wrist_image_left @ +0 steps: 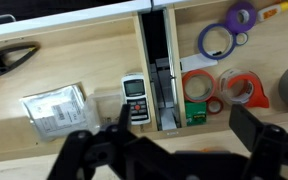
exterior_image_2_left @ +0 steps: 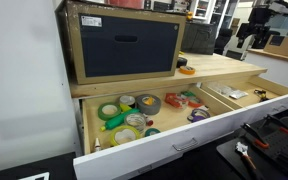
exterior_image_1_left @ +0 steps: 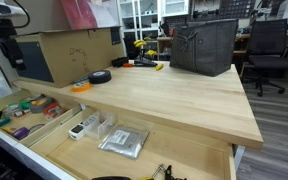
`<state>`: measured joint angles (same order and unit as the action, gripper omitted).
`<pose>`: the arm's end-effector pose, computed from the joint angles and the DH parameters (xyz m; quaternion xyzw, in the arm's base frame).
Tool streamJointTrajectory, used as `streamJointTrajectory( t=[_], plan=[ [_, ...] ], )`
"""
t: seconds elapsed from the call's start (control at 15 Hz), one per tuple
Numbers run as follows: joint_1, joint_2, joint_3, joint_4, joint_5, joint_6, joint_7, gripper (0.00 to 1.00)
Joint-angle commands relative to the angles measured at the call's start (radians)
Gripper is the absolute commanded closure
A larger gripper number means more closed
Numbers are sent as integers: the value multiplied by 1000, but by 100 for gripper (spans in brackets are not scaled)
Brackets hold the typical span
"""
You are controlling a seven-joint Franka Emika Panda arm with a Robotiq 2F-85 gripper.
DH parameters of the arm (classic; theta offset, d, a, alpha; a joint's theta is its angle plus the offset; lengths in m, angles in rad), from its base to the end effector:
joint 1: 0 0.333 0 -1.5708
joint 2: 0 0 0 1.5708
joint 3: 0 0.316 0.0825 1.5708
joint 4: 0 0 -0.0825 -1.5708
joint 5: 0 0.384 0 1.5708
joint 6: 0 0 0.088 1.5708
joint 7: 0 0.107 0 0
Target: Remove the black tape from the drawer
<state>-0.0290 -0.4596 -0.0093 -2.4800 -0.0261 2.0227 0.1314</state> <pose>0.4034 -0.0171 0.4534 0.9969 -0.0786 0.0016 0.0096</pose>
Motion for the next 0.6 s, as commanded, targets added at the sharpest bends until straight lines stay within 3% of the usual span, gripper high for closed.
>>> streamJointTrajectory(
  t=[0.0, 0.07, 0.13, 0.53],
  plan=[
    [-13, 59, 1, 110, -43, -181, -50, 0],
    [-13, 71, 0, 141, -38, -229, -39, 0],
    [-9, 24, 2, 62, -28, -139, -22, 0],
    [-9, 59, 1, 116, -29, -198, -21, 0]
  ],
)
